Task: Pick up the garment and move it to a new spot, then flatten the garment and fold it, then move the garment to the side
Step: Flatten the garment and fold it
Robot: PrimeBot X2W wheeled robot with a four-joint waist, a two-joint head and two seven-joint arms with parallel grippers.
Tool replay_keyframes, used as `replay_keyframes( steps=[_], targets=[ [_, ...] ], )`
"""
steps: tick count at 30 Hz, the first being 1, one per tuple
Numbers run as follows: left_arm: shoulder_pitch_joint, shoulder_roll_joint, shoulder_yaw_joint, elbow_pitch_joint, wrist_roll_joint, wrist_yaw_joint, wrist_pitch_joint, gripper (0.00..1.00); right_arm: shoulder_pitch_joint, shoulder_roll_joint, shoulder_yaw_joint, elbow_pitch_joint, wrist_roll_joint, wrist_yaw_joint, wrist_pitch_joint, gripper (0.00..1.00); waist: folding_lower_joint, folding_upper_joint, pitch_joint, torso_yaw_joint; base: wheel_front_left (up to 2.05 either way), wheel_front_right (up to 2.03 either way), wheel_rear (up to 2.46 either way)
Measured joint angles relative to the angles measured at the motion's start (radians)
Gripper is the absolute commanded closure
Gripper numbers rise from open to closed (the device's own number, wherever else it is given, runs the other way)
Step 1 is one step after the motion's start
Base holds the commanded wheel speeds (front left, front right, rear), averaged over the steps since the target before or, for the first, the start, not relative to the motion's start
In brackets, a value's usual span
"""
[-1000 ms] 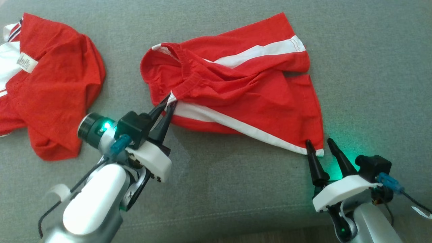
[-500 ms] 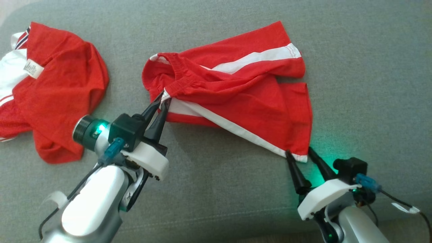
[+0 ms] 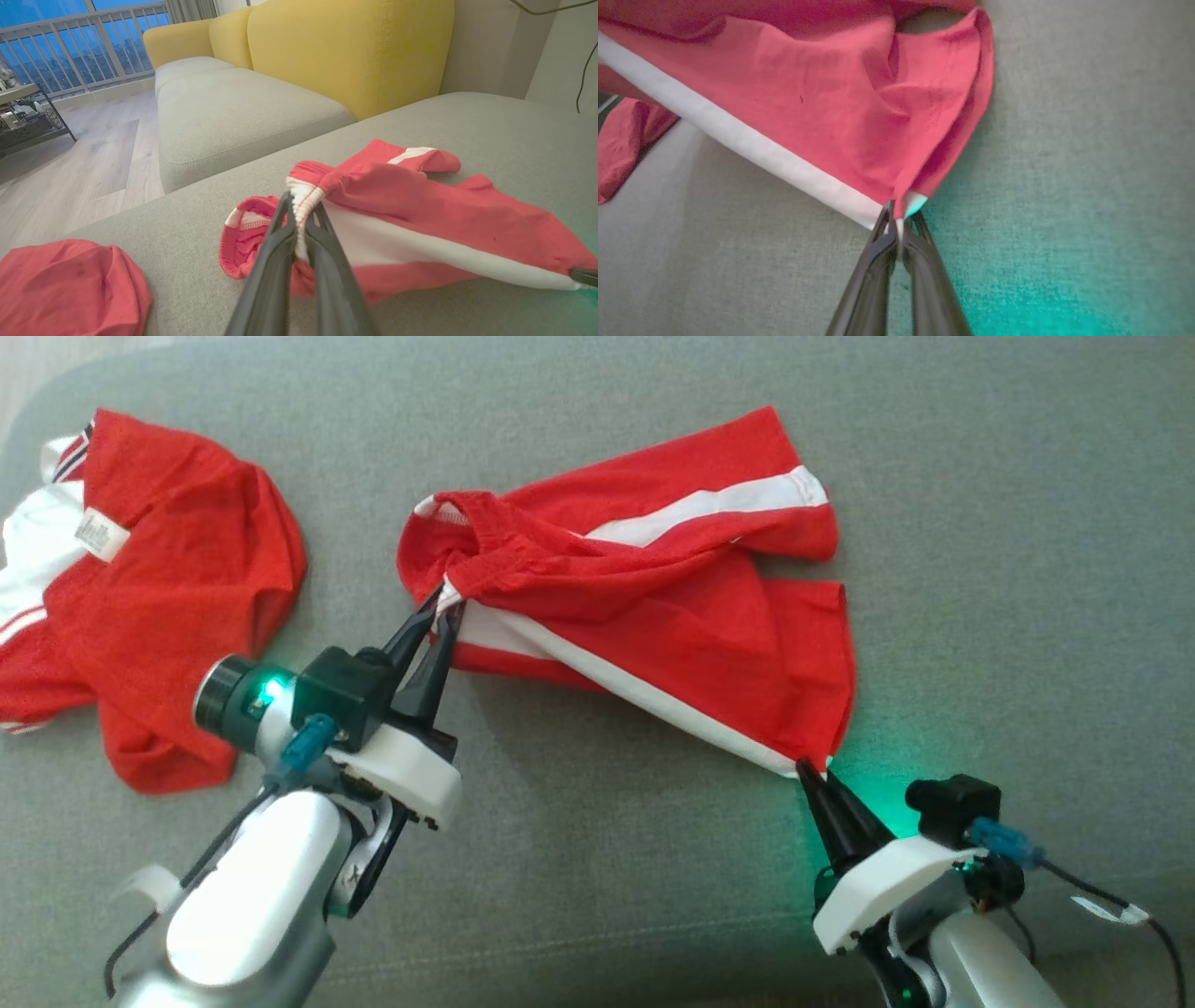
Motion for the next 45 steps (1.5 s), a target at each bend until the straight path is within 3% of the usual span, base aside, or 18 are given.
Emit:
replay_keyframes(
  steps=[7, 19, 24, 30, 34, 38, 42, 45],
  targets=[
    [0.000, 0.001, 0.027, -0.033, -0.064, -0.001, 0.002, 1.00, -0.016, 0.004, -0.059, -0.154, -0.014, 0.000, -0.017, 1.00, 0.0000, 0.0000, -0.061, -0.005, 0.00, 0.00, 0.00],
    [-0.030, -0.002, 0.104, -0.179, -0.214, -0.019, 0.098, 1.00, -0.210, 0.003, -0.184, -0.416, -0.077, 0.000, 0.130, 1.00, -0.0001, 0.0000, -0.189, -0.006, 0.00, 0.00, 0.00],
    [-0.041, -0.067, 0.177, -0.242, -0.385, -0.009, 0.149, 1.00, -0.241, 0.003, -0.235, -0.481, -0.053, 0.000, 0.182, 1.00, -0.0002, 0.0000, -0.235, 0.001, 0.00, 0.00, 0.00],
    [-0.028, -0.096, 0.242, -0.323, -0.500, 0.030, 0.194, 1.00, -0.236, 0.003, -0.260, -0.541, 0.008, 0.000, 0.233, 1.00, -0.0002, 0.0000, -0.255, 0.001, 0.00, 0.00, 0.00],
    [-0.020, -0.103, 0.274, -0.340, -0.561, 0.060, 0.252, 1.00, -0.235, 0.003, -0.262, -0.556, 0.039, 0.000, 0.271, 1.00, -0.0002, 0.0000, -0.241, -0.011, 0.00, 0.00, 0.00],
    [-0.067, -0.085, 0.287, -0.337, -0.593, 0.062, 0.334, 1.00, -0.267, 0.003, -0.274, -0.524, 0.091, 0.000, 0.338, 1.00, -0.0002, 0.0000, -0.193, -0.022, 0.00, 0.00, 0.00],
    [-0.253, -0.053, 0.292, -0.267, -0.611, 0.045, 0.418, 1.00, -0.442, 0.003, -0.272, -0.419, 0.123, 0.000, 0.383, 1.00, 0.0000, 0.0000, -0.113, -0.034, 0.00, 0.00, 0.00],
    [-0.435, -0.022, 0.286, -0.174, -0.575, 0.004, 0.451, 1.00, -0.643, 0.001, -0.272, -0.296, 0.111, 0.000, 0.392, 1.00, 0.0001, 0.0000, -0.038, -0.043, 0.00, 0.00, 0.00]
  ],
)
